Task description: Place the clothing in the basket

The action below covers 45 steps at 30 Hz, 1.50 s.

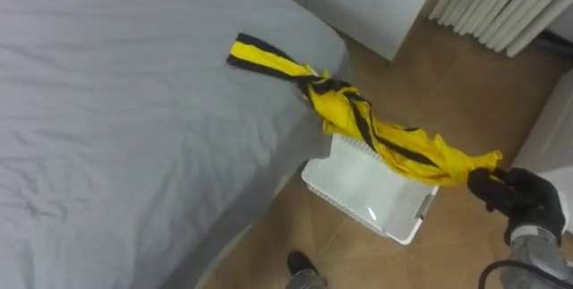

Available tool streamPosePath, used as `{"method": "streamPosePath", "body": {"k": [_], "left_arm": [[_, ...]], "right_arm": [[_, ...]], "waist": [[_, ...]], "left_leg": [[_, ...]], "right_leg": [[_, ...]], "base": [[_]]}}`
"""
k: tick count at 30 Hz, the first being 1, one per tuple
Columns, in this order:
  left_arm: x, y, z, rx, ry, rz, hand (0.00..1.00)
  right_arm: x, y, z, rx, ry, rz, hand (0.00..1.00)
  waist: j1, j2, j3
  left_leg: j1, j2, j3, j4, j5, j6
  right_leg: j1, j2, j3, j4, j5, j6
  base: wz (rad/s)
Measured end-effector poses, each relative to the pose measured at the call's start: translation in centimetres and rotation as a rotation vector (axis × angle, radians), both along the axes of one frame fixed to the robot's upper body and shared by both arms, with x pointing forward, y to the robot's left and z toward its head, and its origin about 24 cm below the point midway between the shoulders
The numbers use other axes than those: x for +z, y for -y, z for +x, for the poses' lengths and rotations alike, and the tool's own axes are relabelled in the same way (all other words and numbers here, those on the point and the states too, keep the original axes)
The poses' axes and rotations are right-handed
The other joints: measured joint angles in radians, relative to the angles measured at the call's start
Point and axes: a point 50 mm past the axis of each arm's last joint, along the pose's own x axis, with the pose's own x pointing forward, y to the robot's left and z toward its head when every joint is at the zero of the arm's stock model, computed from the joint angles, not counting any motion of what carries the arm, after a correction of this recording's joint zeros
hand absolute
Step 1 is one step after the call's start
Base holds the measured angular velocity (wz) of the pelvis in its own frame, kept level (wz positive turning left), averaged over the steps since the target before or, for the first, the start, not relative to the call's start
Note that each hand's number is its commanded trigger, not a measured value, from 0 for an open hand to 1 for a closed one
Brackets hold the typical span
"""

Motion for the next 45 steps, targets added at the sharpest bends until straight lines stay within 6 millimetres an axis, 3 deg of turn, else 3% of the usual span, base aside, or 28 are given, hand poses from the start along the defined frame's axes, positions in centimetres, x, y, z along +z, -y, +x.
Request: {"method": "streamPosePath", "body": {"k": [8,9,11,16,25,36,40,45], "left_arm": [[-0.1,0.2,1.2,-0.038,-0.005,0.016,0.00],[-0.1,0.3,1.3,-0.046,-0.003,0.020,0.00],[-0.1,0.4,1.5,-0.058,-0.001,0.024,0.00],[0.0,0.8,2.2,-0.124,0.008,0.046,0.00],[0.3,0.7,3.7,-0.179,0.069,0.075,0.00],[0.5,0.6,4.6,-0.169,0.129,0.079,0.00],[0.7,0.8,5.0,-0.139,0.160,0.064,0.00],[0.9,0.6,5.5,-0.114,0.185,0.057,0.00]], "right_arm": [[-1.3,-0.8,-0.1,0.028,-0.074,0.004,1.00],[-1.3,-0.7,-0.2,0.019,-0.077,0.001,0.77],[-1.4,-0.7,-0.1,0.005,-0.082,-0.002,0.00],[-0.8,-0.7,0.6,-0.015,-0.060,-0.018,0.00],[0.0,-0.6,1.4,0.013,-0.037,-0.061,0.00],[-0.5,-1.4,1.6,0.088,-0.077,-0.063,0.00],[-0.4,-1.4,1.8,0.087,-0.071,-0.062,0.00],[-0.7,-1.7,1.8,0.096,-0.076,-0.049,0.00]], "waist": [[0.003,0.014,0.0032],[0.003,0.016,0.0046],[0.003,0.019,0.0062],[0.005,0.027,0.0105],[0.029,0.047,0.0076],[0.028,0.035,0.0123],[0.030,0.034,0.0113],[0.038,0.016,0.0081]], "left_leg": [[-0.056,0.000,-0.001,0.018,0.001,0.001],[-0.061,0.000,-0.002,0.021,0.001,0.001],[-0.063,-0.001,-0.002,0.020,0.001,0.001],[-0.065,-0.001,-0.002,0.020,0.000,0.001],[-0.071,-0.002,-0.016,0.028,0.001,0.001],[-0.065,-0.024,-0.053,0.029,0.004,0.007],[-0.079,-0.033,-0.073,0.018,0.007,0.010],[-0.088,-0.033,-0.085,0.033,0.014,0.012]], "right_leg": [[-0.058,0.004,0.013,0.022,-0.001,0.001],[-0.063,0.004,0.012,0.026,-0.001,0.001],[-0.067,0.004,0.013,0.028,-0.002,0.002],[-0.072,0.005,0.014,0.030,-0.001,0.001],[-0.074,0.005,0.013,0.032,-0.002,0.000],[-0.071,-0.017,-0.013,0.067,-0.030,0.006],[-0.087,-0.026,-0.033,0.073,-0.031,0.004],[-0.086,-0.031,-0.042,0.080,-0.038,0.001]], "base": [[-0.04],[0.04],[0.00],[-0.02],[-0.03],[0.10],[0.17],[0.09]]}}
